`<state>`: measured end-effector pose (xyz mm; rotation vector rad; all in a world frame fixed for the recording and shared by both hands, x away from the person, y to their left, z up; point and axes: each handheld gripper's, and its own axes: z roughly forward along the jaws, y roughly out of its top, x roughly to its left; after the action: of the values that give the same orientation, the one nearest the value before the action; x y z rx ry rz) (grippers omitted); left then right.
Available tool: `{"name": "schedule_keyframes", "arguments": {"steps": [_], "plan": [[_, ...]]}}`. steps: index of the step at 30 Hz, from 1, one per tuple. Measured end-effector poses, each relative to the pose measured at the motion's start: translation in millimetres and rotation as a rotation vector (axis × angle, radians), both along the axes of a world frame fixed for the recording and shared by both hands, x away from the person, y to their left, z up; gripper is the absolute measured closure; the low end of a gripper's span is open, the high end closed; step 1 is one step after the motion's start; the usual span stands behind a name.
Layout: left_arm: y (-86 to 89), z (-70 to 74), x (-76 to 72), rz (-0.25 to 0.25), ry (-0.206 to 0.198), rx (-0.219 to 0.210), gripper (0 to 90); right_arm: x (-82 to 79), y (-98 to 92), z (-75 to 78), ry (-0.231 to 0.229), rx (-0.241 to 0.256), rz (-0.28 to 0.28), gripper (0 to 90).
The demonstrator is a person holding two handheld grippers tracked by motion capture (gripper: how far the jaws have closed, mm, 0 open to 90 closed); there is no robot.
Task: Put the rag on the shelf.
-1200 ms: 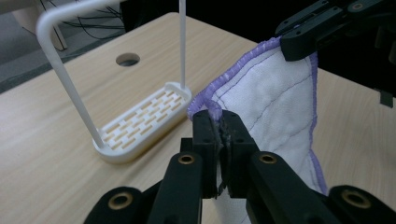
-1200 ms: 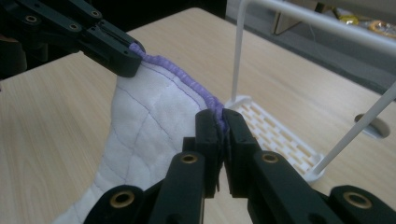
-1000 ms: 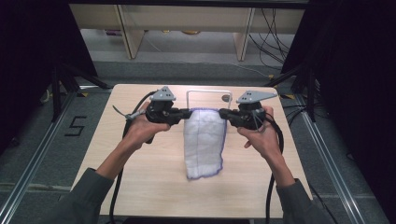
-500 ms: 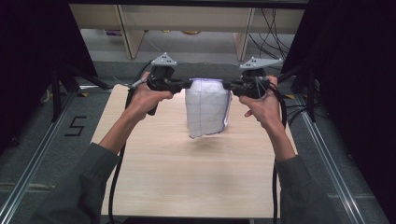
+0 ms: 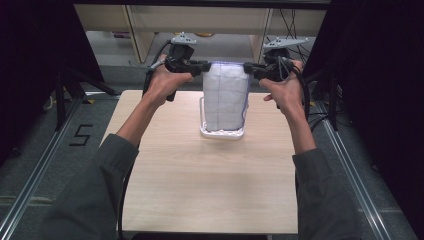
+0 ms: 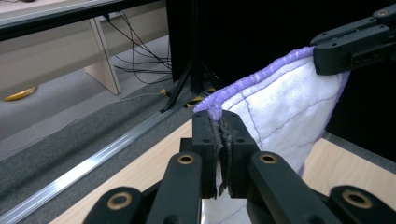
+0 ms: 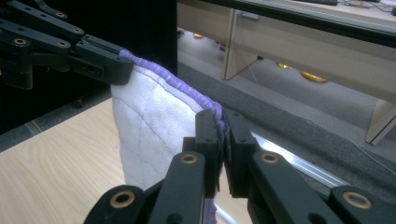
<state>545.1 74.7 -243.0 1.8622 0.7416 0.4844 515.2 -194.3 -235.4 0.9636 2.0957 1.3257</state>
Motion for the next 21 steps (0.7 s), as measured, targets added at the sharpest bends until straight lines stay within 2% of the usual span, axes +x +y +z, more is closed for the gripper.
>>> {"name": "schedule_keyframes", "arguments": {"steps": [2, 7, 9, 10, 13, 15, 17, 21], "plan": [[-2.9, 3.0, 7.1, 0.013, -0.015, 0.008, 85.2, 6.4, -1.3, 1.7, -0.003, 0.005, -0.006, 86.0], [-7.3, 8.5, 22.8, 0.056, -0.030, -0.015, 85.0, 22.9, 0.2, 7.9, -0.001, 0.019, -0.045, 86.0], [-6.6, 8.1, 30.9, 0.077, -0.030, -0.059, 85.1, 30.9, 0.8, 9.5, -0.006, 0.024, -0.054, 86.1], [-6.5, 7.3, 34.1, 0.082, -0.027, -0.067, 85.0, 35.2, 1.7, 9.3, -0.004, 0.033, -0.065, 86.0], [-7.2, 2.0, 46.3, 0.100, -0.019, -0.081, 84.8, 48.9, 5.3, 6.5, -0.010, 0.019, -0.091, 86.0], [-7.2, -3.3, 54.3, 0.104, -0.010, -0.109, 84.8, 58.9, 7.8, 3.6, -0.016, -0.004, -0.103, 86.0], [-10.1, -13.8, 64.5, 0.112, 0.009, -0.096, 84.7, 69.0, 10.0, -1.0, -0.010, -0.022, -0.126, 86.0], [-13.6, -25.0, 71.0, 0.116, 0.031, -0.096, 84.4, 83.2, 12.9, -12.1, 0.013, -0.016, -0.157, 85.9]]}}
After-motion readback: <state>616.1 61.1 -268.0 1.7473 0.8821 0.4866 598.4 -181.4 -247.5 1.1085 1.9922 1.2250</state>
